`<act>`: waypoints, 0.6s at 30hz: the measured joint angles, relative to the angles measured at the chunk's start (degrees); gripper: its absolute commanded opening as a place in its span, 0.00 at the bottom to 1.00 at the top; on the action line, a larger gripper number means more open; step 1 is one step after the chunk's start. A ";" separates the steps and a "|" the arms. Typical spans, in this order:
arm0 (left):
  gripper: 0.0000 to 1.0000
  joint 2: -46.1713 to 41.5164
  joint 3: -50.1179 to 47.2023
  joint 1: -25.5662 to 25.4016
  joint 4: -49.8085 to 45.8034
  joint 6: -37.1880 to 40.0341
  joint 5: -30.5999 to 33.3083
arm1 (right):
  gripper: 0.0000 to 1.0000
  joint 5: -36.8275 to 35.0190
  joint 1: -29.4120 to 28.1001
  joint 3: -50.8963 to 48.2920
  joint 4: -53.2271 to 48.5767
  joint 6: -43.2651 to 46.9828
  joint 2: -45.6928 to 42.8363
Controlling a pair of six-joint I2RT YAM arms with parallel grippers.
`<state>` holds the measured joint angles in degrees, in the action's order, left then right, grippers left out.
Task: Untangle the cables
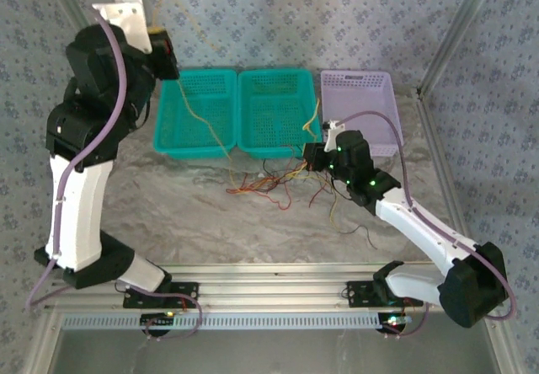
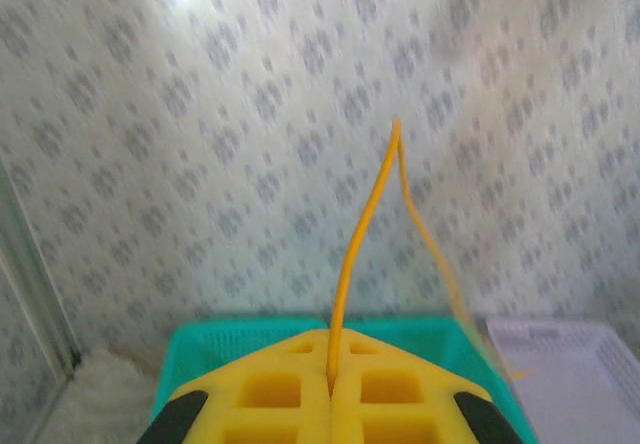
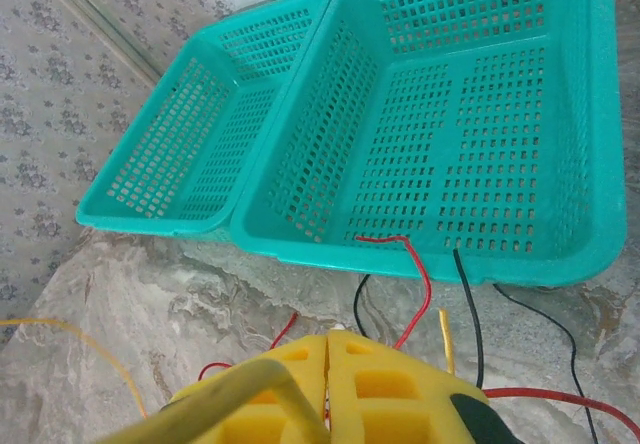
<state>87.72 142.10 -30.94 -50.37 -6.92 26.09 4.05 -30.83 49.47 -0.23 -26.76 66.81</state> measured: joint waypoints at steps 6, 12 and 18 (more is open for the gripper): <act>0.00 2.27 8.31 0.96 9.20 6.12 2.34 | 0.00 0.00 -0.57 0.00 -0.07 0.24 -0.28; 0.00 2.40 9.01 2.08 18.01 11.04 3.08 | 0.00 -0.02 -0.83 0.00 -0.09 0.68 -0.39; 0.00 2.45 8.85 2.56 21.53 12.92 2.01 | 0.00 -0.81 -0.94 -2.03 0.17 0.81 -0.37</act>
<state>90.17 150.95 -28.38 -28.84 6.00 28.10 3.25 -31.77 47.44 -0.05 -25.96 66.43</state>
